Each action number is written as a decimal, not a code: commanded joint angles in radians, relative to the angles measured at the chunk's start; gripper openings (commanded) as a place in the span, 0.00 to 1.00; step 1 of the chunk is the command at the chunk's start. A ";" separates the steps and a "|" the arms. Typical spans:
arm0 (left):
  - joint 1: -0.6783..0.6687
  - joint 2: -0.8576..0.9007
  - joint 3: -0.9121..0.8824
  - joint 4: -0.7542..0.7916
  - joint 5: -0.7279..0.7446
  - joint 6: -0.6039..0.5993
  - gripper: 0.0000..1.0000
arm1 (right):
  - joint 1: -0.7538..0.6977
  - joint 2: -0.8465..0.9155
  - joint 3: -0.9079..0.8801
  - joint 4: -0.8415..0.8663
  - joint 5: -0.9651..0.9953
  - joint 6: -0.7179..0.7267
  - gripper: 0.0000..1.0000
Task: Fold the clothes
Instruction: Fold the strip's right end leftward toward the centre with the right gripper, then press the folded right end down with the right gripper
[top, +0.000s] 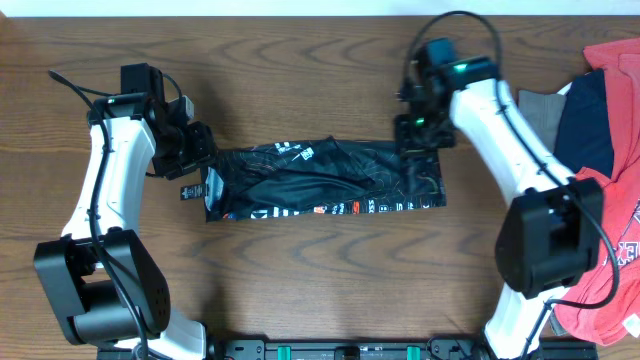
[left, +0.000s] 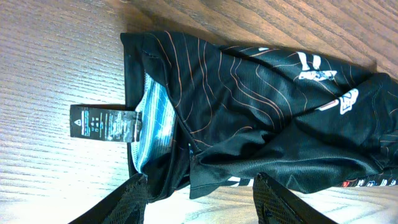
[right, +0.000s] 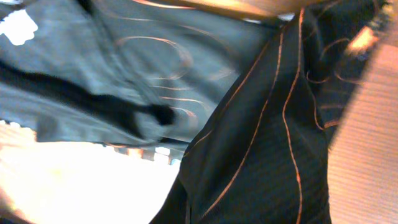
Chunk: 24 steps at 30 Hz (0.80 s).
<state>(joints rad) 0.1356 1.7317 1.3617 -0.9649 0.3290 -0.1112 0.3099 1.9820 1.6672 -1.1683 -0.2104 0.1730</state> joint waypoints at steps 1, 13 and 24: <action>0.005 -0.005 -0.003 -0.005 -0.013 0.002 0.56 | 0.063 0.020 0.004 0.023 -0.003 0.060 0.01; 0.005 -0.005 -0.003 -0.006 -0.013 0.002 0.56 | 0.199 0.076 0.004 0.120 -0.063 -0.024 0.38; 0.005 -0.005 -0.003 -0.008 -0.013 0.002 0.57 | 0.219 0.076 0.004 0.079 0.409 0.249 0.54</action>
<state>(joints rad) 0.1356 1.7317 1.3617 -0.9688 0.3294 -0.1112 0.5438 2.0548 1.6669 -1.0752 -0.0143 0.2729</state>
